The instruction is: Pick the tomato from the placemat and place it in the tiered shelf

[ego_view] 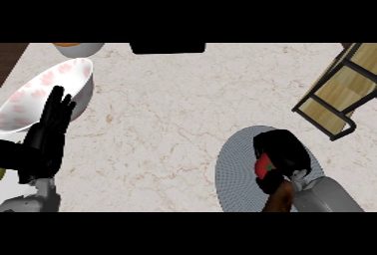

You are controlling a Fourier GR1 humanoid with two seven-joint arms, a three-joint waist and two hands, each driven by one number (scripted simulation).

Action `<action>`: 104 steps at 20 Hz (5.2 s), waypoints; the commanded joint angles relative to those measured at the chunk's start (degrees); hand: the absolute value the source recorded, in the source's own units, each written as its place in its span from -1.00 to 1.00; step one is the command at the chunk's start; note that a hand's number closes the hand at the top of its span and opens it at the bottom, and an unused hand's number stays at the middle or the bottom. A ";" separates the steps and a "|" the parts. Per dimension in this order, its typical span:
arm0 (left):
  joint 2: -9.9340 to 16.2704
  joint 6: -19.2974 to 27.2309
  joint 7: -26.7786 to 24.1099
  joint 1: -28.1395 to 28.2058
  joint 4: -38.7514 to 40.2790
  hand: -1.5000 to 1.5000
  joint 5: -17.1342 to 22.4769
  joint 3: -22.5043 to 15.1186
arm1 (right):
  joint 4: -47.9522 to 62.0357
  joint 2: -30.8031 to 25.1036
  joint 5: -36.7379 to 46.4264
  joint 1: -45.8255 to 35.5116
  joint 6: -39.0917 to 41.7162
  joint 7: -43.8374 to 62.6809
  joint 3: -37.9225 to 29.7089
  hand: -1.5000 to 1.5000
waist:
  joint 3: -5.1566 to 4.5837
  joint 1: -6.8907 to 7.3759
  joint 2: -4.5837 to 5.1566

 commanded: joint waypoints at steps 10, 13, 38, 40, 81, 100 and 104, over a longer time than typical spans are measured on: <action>0.56 1.07 -0.76 4.58 -1.79 0.00 -0.09 2.16 | -5.86 -29.40 -30.21 12.59 3.77 -51.73 -21.32 1.00 | 0.12 -4.03 -0.72; 0.49 0.79 -0.47 4.30 -2.61 0.00 -0.24 1.49 | -1.04 -33.19 -41.00 11.69 9.43 -58.19 -31.67 1.00 | 0.04 -3.02 -0.39; -1.76 -2.66 -3.26 -0.14 1.71 0.00 -0.54 -1.18 | 42.57 -42.49 -47.96 -14.26 16.86 -61.40 -40.35 1.00 | -0.08 4.53 1.22; 1.32 -4.55 -0.49 -2.65 1.23 0.00 1.15 1.48 | 45.16 -40.05 -45.78 -15.93 14.73 -63.03 -38.73 1.00 | -0.05 4.46 1.27; -1.69 -3.55 0.92 -4.31 1.11 0.00 -1.13 0.64 | 76.70 -34.20 -44.28 -46.86 20.54 -55.22 -43.83 -1.00 | 0.02 4.38 1.67; -2.31 -3.18 1.29 -2.31 -1.81 0.00 -1.29 0.06 | 79.04 -48.47 -48.98 -37.66 31.56 -50.97 -49.07 -1.00 | 0.82 4.54 2.60; -2.64 -3.22 -0.34 -0.91 -1.14 0.00 -1.99 -0.49 | 78.26 -48.98 -50.39 -37.85 32.55 -49.66 -50.35 -1.00 | 0.72 5.10 2.61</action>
